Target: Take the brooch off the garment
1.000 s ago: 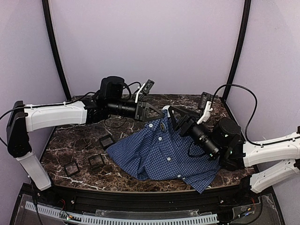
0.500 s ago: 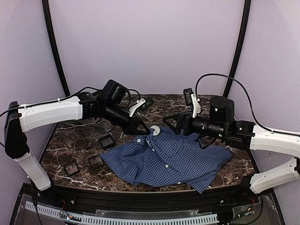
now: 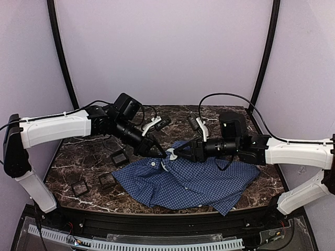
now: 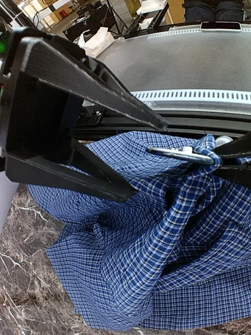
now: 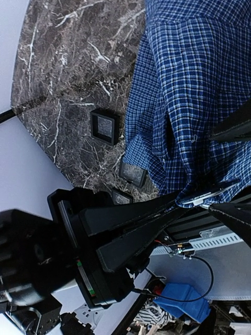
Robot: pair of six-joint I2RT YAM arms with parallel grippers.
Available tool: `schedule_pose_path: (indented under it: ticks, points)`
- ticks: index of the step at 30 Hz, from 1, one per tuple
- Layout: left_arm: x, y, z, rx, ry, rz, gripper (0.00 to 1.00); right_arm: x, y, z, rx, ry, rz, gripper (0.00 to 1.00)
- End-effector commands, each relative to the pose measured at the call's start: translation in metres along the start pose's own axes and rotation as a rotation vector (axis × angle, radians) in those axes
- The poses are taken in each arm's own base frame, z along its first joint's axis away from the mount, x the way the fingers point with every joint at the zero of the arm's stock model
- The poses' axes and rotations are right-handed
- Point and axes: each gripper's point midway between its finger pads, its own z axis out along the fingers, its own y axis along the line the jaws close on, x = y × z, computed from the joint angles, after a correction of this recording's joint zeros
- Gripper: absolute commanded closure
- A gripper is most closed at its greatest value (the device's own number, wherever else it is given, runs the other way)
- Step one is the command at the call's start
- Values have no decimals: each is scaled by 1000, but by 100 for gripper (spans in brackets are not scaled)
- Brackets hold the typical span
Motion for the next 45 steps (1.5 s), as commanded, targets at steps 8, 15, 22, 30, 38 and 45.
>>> schedule_pose_path:
  ticks: [8, 15, 22, 30, 38, 45]
  points:
    - [-2, -19, -9, 40, -15, 22, 96, -12, 19, 2, -127, -61, -21, 99]
    - [-5, -26, -7, 99, -33, 0, 75, -17, 22, -5, -145, -125, -21, 100]
    - [-5, -26, -4, 110, -34, -12, 67, -20, 24, -7, -159, -158, -19, 100]
    - [-2, -18, 2, 95, -21, -43, 61, -20, 29, -9, -191, -165, -21, 100]
    - [-8, -20, 1, 103, -50, -61, 77, -13, 33, -7, -229, -136, -18, 100]
    - [-12, -24, -1, 119, -73, -59, 99, -3, 31, -2, -241, -103, 4, 95]
